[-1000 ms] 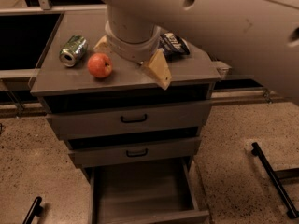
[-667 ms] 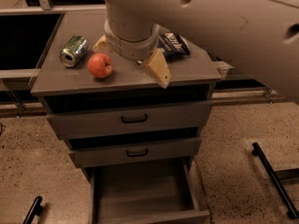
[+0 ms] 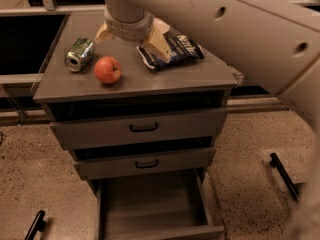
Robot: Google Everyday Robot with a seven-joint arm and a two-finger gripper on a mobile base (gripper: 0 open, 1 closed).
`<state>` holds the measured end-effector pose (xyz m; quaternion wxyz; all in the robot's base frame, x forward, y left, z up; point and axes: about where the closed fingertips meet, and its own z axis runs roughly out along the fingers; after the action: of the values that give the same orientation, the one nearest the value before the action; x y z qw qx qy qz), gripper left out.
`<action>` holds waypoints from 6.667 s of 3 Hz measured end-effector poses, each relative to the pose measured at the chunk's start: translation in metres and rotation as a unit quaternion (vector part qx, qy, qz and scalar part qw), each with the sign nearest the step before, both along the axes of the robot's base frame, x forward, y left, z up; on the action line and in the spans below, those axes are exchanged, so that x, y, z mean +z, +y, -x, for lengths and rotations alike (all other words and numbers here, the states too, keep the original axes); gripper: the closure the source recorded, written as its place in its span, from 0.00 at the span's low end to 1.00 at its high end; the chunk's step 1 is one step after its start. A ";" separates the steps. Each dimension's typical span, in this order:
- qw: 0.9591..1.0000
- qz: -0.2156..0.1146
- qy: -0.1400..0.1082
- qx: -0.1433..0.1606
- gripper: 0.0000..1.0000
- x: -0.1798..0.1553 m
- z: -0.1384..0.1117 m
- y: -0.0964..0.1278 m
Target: Place green can into bottom drawer
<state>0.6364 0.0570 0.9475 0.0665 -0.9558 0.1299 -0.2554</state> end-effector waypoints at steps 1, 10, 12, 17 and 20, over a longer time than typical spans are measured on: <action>0.998 0.008 -0.025 0.052 0.00 0.001 -0.052 0.037; 0.981 -0.080 0.040 0.175 0.81 -0.086 -0.121 0.189; 0.929 -0.272 0.011 0.251 1.00 0.012 -0.044 0.170; 0.921 -0.122 0.083 0.362 1.00 -0.150 0.154 0.067; 0.957 -0.059 0.103 0.266 1.00 -0.251 0.144 -0.006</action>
Offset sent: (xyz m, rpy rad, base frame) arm 0.1092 0.0922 0.0152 0.0127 -0.1267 0.2084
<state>0.4926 0.0512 0.6969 0.1748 -0.9713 -0.1075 -0.1200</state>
